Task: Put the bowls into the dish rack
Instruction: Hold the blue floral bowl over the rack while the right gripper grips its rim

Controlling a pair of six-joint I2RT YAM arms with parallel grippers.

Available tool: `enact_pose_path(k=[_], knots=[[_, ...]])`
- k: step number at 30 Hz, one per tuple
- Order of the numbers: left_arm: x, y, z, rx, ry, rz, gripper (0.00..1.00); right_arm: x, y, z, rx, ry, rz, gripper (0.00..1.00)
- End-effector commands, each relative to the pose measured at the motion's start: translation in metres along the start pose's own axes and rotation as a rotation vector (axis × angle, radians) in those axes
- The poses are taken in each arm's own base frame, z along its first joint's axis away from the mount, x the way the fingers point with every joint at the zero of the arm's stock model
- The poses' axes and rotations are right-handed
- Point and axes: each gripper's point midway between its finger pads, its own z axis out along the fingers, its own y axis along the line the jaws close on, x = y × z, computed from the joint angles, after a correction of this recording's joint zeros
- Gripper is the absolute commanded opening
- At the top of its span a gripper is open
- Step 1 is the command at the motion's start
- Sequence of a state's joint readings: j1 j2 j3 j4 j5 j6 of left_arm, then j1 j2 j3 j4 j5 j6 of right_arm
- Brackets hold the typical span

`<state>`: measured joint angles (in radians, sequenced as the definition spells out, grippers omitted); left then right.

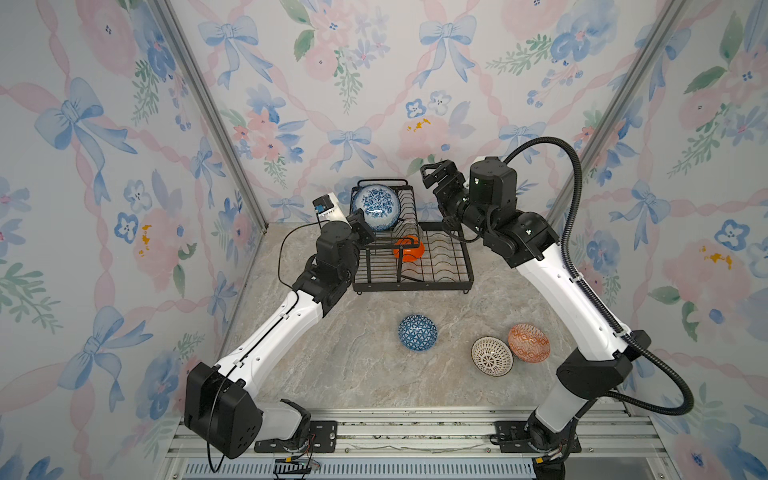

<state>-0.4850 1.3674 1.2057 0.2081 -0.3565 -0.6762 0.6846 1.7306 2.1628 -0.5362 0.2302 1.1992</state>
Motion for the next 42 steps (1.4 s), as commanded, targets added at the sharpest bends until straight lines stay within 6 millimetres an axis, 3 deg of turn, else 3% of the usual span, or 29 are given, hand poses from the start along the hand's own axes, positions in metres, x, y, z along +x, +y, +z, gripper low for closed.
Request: enact_pose_path(k=[1,13,24,34,42], knots=[[-0.044,-0.028,0.000,0.063,-0.158,-0.050,0.00,0.007,0.019,0.003,-0.067,0.024,0.165,0.97],[-0.012,-0.053,0.030,0.075,-0.143,-0.043,0.00,0.026,0.030,0.021,-0.126,0.064,0.378,0.97],[0.006,-0.069,0.036,0.093,-0.128,-0.047,0.00,0.019,0.010,0.047,-0.110,0.020,0.492,0.99],[0.006,-0.080,0.031,0.118,-0.131,-0.051,0.00,-0.004,-0.007,0.059,-0.088,-0.075,0.531,0.65],[0.005,-0.081,0.026,0.113,-0.143,-0.059,0.00,-0.011,-0.016,0.057,-0.059,-0.114,0.529,0.50]])
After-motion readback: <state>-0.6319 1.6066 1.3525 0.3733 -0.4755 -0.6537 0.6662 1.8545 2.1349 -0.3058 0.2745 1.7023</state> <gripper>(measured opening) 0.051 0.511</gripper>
